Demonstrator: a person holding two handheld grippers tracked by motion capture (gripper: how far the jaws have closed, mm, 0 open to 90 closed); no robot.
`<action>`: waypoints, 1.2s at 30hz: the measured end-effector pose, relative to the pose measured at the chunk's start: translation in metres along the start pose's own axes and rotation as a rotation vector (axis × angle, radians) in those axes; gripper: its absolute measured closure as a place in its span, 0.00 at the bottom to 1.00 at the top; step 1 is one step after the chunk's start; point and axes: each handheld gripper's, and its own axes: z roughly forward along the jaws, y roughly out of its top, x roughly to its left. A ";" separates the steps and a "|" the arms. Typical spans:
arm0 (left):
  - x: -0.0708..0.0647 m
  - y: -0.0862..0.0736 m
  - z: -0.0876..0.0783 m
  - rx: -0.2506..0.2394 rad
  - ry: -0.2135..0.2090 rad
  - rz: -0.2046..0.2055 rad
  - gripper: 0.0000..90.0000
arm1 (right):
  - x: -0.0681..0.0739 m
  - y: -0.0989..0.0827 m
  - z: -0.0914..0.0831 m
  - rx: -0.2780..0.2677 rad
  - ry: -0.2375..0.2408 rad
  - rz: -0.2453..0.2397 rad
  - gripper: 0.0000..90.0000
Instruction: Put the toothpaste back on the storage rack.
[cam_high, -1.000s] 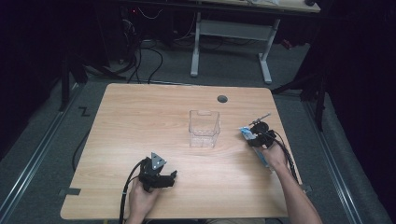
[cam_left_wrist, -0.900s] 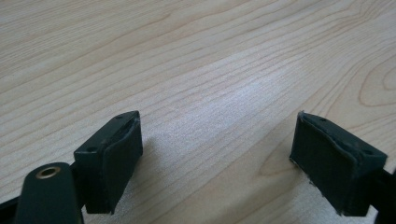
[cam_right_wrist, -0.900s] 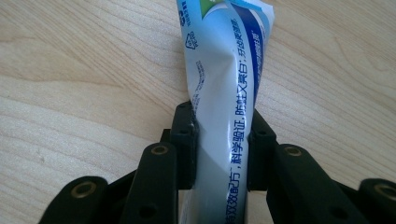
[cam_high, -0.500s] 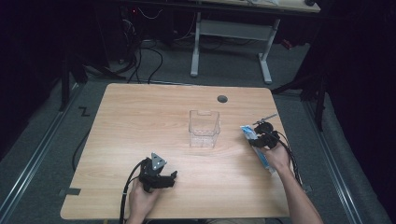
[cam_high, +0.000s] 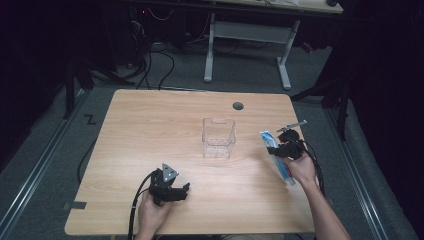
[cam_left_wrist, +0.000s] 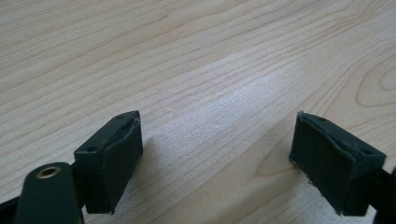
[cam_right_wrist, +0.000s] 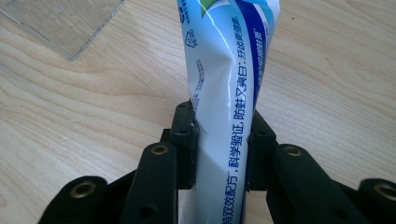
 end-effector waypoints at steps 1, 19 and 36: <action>0.000 0.000 0.000 0.000 0.000 0.000 0.19 | 0.000 0.000 -0.001 -0.003 0.003 -0.001 0.79; 0.000 0.000 0.000 0.000 0.000 0.000 0.19 | 0.009 0.000 -0.010 -0.072 0.049 -0.018 0.78; 0.000 0.000 0.000 0.002 0.000 0.003 0.19 | 0.026 0.004 -0.016 -0.141 0.100 -0.051 0.78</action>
